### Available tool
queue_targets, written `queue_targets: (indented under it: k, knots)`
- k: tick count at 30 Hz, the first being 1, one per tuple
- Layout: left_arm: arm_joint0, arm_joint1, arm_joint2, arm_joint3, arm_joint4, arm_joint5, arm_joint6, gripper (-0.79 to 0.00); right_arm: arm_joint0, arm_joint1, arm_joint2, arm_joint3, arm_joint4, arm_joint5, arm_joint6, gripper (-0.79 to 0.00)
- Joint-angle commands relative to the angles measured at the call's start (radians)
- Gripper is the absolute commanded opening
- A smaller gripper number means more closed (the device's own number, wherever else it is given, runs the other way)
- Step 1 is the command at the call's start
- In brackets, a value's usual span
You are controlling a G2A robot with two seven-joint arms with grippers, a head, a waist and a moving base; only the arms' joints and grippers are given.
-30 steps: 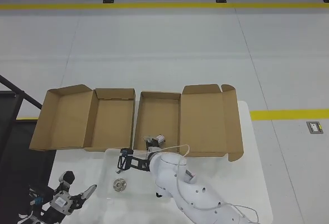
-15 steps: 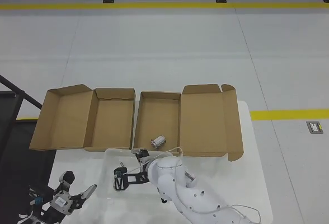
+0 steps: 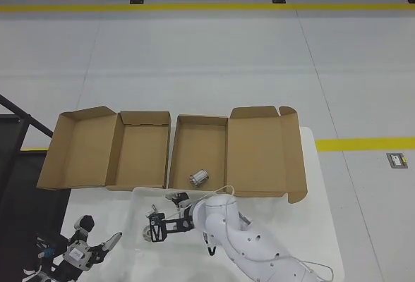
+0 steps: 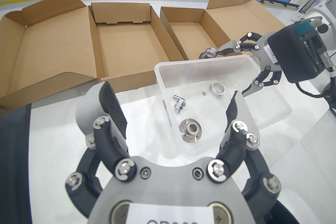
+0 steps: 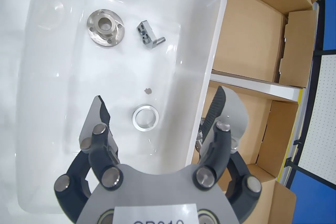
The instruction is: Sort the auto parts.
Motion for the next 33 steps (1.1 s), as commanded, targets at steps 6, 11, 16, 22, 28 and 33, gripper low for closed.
queue_targets:
  k: [6,11,16,22,28,33]
  knots:
    - [0.0,0.0,0.0,0.0,0.0,0.0,0.0,0.0,-0.015,0.007,0.018,0.01,0.007,-0.024,-0.014,-0.354]
    - [0.0,0.0,0.0,0.0,0.0,0.0,0.0,0.0,0.023,-0.009,0.029,0.084,0.096,-0.068,0.039,-0.351]
    - [0.0,0.0,0.0,0.0,0.0,0.0,0.0,0.0,0.066,-0.031,0.027,0.176,0.179,-0.065,0.105,-0.372]
    - [0.0,0.0,0.0,0.0,0.0,0.0,0.0,0.0,0.124,-0.066,0.009,0.296,0.279,-0.034,0.188,-0.382]
    - [0.0,0.0,0.0,0.0,0.0,0.0,0.0,0.0,0.177,-0.103,-0.027,0.407,0.359,-0.028,0.246,-0.413]
    - [0.0,0.0,0.0,0.0,0.0,0.0,0.0,0.0,0.211,-0.128,-0.053,0.481,0.396,-0.034,0.258,-0.419]
